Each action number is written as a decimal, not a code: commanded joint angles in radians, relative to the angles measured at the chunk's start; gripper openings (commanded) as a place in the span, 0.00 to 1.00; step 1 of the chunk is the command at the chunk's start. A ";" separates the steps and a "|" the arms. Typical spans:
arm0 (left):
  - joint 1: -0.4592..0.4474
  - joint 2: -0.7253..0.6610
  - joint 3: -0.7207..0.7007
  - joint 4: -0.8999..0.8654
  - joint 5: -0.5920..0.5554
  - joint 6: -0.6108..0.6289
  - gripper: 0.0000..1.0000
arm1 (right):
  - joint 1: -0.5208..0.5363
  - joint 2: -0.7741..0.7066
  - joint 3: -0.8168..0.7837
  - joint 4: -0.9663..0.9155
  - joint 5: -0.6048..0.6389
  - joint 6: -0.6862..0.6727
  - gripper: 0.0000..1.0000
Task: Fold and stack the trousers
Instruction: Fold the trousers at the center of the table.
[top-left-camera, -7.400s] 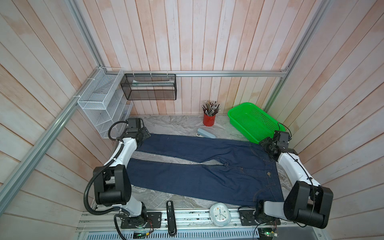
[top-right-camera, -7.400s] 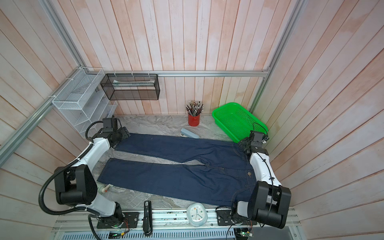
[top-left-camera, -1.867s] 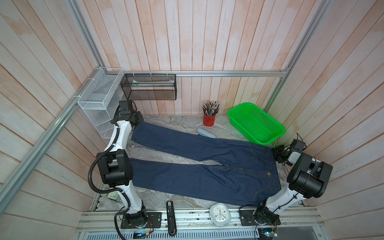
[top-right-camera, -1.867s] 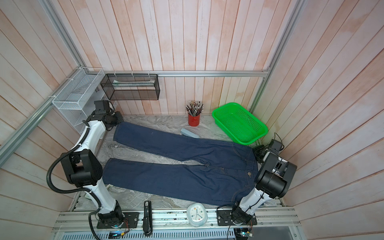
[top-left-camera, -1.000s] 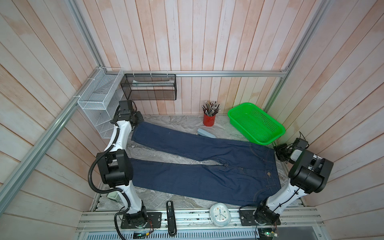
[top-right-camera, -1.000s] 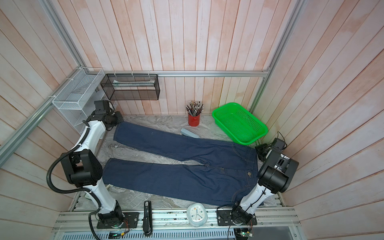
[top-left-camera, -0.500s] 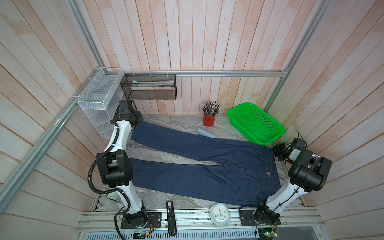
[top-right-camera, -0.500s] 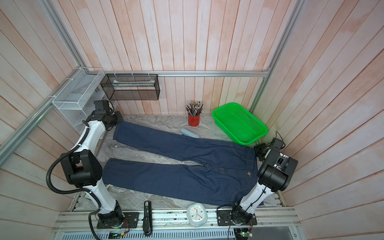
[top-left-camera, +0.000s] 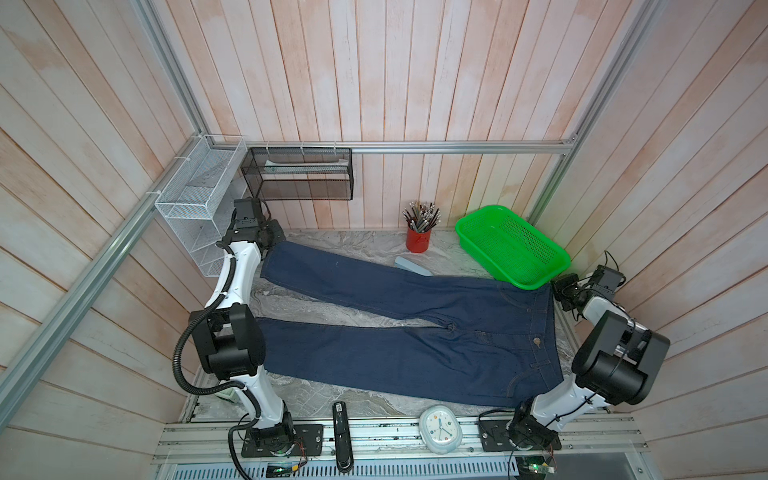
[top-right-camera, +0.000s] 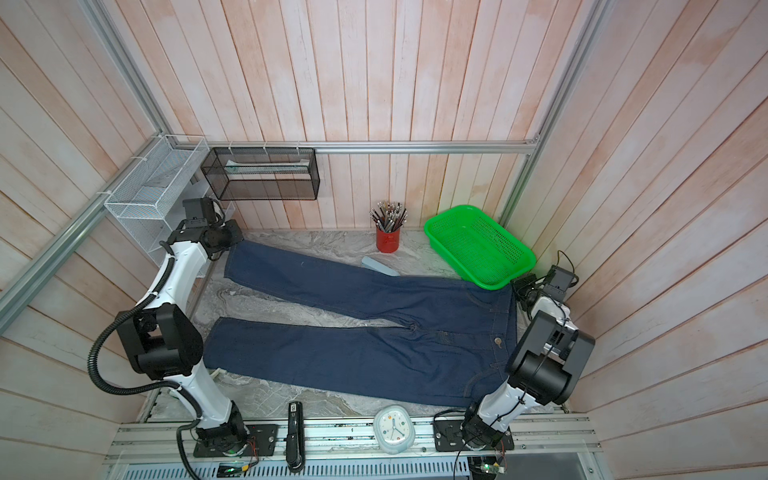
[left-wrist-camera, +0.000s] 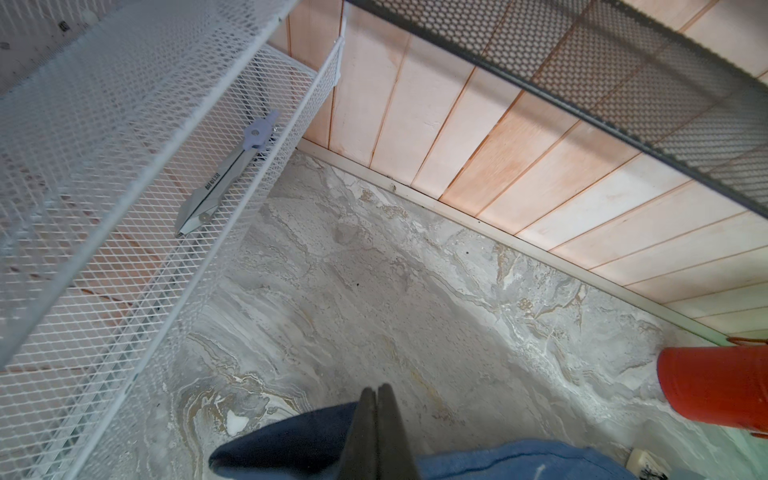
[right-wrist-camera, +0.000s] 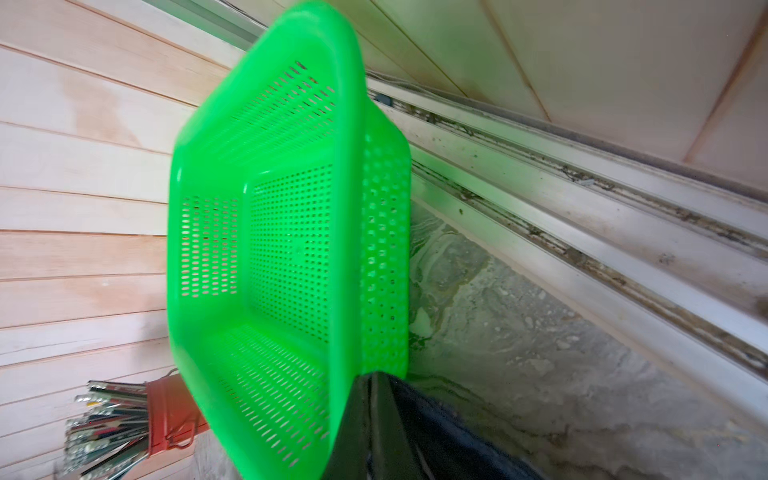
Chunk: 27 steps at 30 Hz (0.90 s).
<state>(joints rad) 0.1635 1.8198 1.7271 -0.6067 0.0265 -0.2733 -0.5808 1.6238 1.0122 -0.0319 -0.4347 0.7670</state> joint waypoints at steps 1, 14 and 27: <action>0.019 -0.078 0.039 -0.027 -0.050 0.002 0.00 | 0.000 -0.085 -0.007 -0.080 0.078 -0.005 0.00; 0.070 -0.362 -0.176 -0.083 -0.085 0.009 0.00 | -0.036 -0.467 -0.185 -0.240 0.120 0.034 0.00; 0.183 -0.495 -0.364 -0.058 -0.055 -0.003 0.00 | -0.007 -0.724 -0.296 -0.425 0.252 0.106 0.00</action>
<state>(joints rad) 0.3378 1.3521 1.3762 -0.6998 -0.0261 -0.2703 -0.5983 0.9272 0.7151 -0.4019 -0.2344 0.8642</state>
